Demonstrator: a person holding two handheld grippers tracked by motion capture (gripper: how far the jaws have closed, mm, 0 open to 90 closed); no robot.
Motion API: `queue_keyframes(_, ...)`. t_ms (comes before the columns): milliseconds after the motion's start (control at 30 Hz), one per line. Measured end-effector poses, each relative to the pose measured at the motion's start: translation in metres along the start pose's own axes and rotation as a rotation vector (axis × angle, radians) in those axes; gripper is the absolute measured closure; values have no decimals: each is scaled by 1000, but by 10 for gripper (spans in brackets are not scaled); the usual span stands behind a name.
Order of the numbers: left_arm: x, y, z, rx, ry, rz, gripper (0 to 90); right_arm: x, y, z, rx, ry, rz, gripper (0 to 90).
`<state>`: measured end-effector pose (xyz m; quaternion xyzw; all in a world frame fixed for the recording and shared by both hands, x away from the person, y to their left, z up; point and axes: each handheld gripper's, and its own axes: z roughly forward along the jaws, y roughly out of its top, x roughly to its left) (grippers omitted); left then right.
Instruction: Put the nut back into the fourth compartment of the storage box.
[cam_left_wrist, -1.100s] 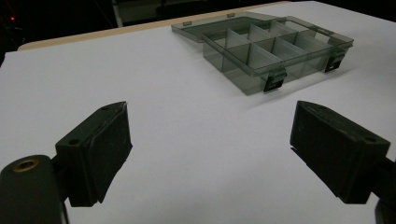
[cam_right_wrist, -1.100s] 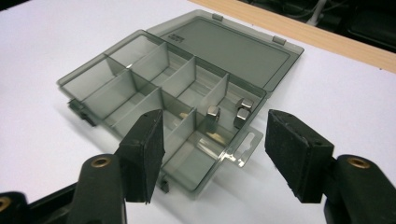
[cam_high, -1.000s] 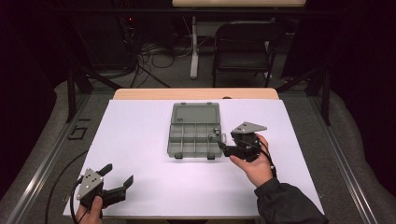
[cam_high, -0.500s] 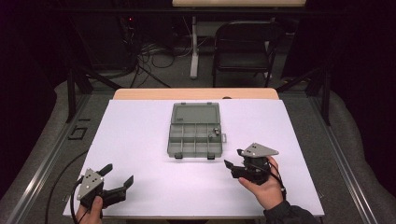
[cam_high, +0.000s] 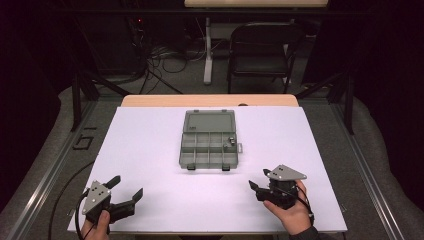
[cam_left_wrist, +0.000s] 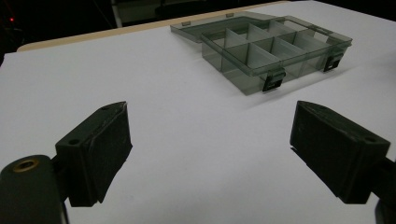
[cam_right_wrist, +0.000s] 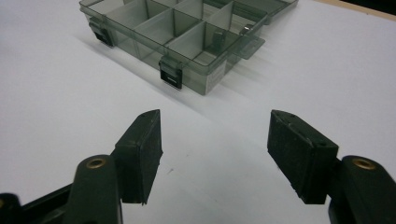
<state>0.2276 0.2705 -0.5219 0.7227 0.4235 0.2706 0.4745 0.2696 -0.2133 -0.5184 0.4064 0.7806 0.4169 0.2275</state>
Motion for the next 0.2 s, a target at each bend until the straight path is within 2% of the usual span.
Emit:
queue_keyframes(33,0,0,0,0,-1,0,124,-1,-1,0,1,0,15,345)
queue_keyframes(167,0,0,1,0,-2,-2,125,-10,-6,-2,-5,-22,19,315)
queue_keyframes(200,0,0,1,0,-2,-1,124,-13,-6,-3,14,-17,26,303)
